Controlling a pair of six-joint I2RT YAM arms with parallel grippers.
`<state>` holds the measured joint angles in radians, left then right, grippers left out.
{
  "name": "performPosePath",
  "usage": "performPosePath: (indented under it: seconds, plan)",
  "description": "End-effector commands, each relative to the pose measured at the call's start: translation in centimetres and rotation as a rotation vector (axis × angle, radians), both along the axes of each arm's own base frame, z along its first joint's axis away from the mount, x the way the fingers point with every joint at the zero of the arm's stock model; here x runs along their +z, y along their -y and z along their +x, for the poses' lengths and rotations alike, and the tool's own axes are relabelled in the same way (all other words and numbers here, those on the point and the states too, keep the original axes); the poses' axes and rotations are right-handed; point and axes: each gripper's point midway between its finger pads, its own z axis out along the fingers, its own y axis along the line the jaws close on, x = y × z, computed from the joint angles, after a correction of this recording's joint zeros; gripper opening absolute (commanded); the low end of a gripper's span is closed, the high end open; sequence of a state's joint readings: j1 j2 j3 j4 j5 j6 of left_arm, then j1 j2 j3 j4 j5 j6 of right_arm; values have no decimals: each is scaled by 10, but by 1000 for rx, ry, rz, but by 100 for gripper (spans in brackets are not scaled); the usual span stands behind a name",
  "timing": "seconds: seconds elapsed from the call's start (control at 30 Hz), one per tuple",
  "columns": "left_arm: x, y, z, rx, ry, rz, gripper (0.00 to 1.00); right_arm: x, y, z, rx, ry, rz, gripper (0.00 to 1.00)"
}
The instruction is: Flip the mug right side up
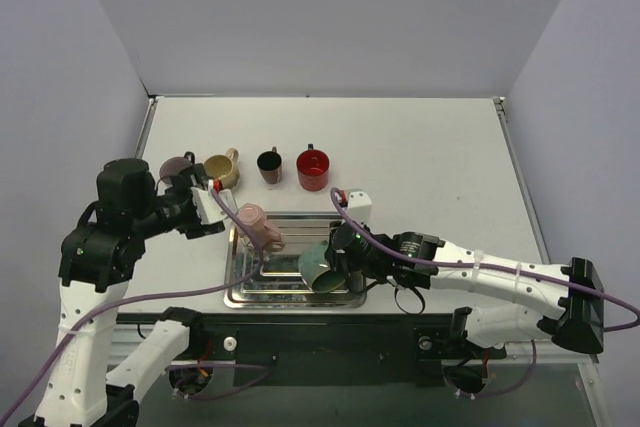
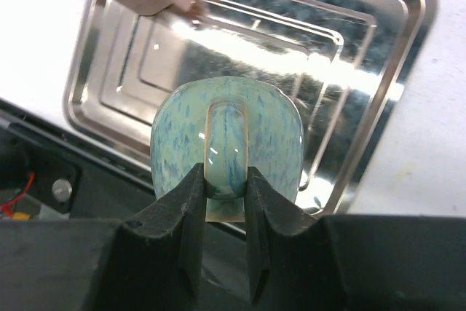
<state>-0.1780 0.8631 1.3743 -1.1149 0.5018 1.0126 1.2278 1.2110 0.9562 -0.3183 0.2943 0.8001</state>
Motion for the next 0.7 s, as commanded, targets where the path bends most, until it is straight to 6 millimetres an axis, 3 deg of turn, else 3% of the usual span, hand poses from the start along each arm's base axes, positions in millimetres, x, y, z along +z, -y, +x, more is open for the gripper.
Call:
performPosePath:
  seconds: [0.0, 0.03, 0.07, 0.1, 0.23, 0.33, 0.4, 0.43, 0.47, 0.5, 0.53, 0.57, 0.67]
  plan:
    - [18, 31, -1, -89, 133, -143, 74, 53, 1, 32, -158, 100, 237, 0]
    - [7, 31, 3, -67, 122, -139, 74, 55, 7, 40, -199, 116, 254, 0]
    - [13, 38, 4, -78, 163, -165, 73, 71, 12, 46, -240, 134, 318, 0]
    - [3, 32, 9, -24, 170, -150, 73, 78, 18, 52, -280, 159, 341, 0]
    - [-9, 52, 9, -22, 218, -174, 74, 118, 39, 67, -409, 253, 464, 0]
    - [-2, 83, -2, -23, 207, -263, 76, 144, 52, 74, -492, 307, 565, 0]
    - [-12, 107, -7, -36, 247, -223, 80, 158, 57, 78, -531, 330, 619, 0]
    - [-18, 128, -17, -102, 279, -173, 81, 165, 59, 78, -542, 336, 649, 0]
    - [-9, 130, -9, -29, 365, -176, 81, 168, 62, 80, -559, 346, 661, 0]
    - [3, 153, -16, -75, 445, -194, 82, 175, 64, 80, -573, 351, 699, 0]
    - [4, 155, -13, -43, 472, -186, 82, 175, 67, 82, -590, 361, 708, 0]
    - [19, 167, -16, -61, 520, -230, 83, 182, 69, 82, -600, 367, 741, 0]
    - [18, 192, -20, -121, 540, -241, 85, 190, 74, 84, -619, 388, 766, 0]
